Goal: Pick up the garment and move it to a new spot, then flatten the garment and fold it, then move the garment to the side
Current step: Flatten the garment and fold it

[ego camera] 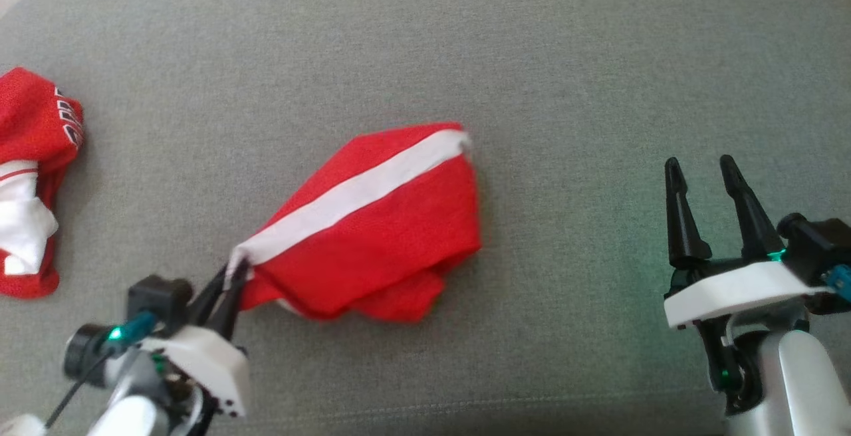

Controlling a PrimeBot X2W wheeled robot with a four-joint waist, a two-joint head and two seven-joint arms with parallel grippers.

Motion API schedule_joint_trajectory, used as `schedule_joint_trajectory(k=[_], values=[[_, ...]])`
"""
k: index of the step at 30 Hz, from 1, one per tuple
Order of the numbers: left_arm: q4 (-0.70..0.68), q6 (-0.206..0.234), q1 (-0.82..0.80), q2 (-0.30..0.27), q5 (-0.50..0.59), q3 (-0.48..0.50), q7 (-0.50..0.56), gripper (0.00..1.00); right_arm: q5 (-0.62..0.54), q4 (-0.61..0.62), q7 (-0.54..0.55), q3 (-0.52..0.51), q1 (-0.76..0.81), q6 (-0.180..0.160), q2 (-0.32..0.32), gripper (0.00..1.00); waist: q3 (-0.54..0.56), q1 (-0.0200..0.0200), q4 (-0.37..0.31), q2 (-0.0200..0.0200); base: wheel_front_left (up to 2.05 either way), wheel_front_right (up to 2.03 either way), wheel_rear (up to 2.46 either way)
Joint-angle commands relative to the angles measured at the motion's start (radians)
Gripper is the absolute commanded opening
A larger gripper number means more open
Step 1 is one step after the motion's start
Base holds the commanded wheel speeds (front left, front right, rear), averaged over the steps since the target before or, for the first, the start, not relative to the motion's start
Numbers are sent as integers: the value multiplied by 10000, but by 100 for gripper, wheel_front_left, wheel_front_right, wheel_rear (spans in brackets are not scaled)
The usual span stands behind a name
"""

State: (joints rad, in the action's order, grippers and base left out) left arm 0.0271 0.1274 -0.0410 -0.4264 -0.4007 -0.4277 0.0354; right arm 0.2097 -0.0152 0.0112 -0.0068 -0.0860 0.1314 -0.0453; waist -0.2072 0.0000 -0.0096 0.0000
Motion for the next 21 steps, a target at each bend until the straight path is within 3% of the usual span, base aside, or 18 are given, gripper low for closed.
schedule_joint_trajectory(k=[1,4,5,6,7,13,21], values=[[-109,113,-161,-359,-106,612,-157,0,-61,372,69,204,-20,-7,-49,100,-3,0,17,0,0,0,0],[185,76,-127,-313,-266,693,-318,0,-61,384,93,201,-8,-7,-49,100,8,0,42,0,0,0,0],[273,44,-146,-239,-338,693,-390,6,-61,380,97,206,-2,-7,-49,100,25,0,43,0,0,0,0],[355,16,-166,-151,-410,685,-453,77,-59,373,104,215,9,-7,-49,100,50,0,41,0,0,0,0],[419,-3,-187,-63,-467,670,-512,100,-55,370,115,228,20,-7,-49,100,73,0,38,0,0,0,0],[551,-8,-336,555,-866,854,-1355,100,-67,345,170,254,113,-7,-49,100,348,0,20,0,0,0,0],[-6,444,-577,1152,-812,1114,-2365,100,-127,402,280,194,290,-7,-49,100,786,0,144,0,0,0,0]])
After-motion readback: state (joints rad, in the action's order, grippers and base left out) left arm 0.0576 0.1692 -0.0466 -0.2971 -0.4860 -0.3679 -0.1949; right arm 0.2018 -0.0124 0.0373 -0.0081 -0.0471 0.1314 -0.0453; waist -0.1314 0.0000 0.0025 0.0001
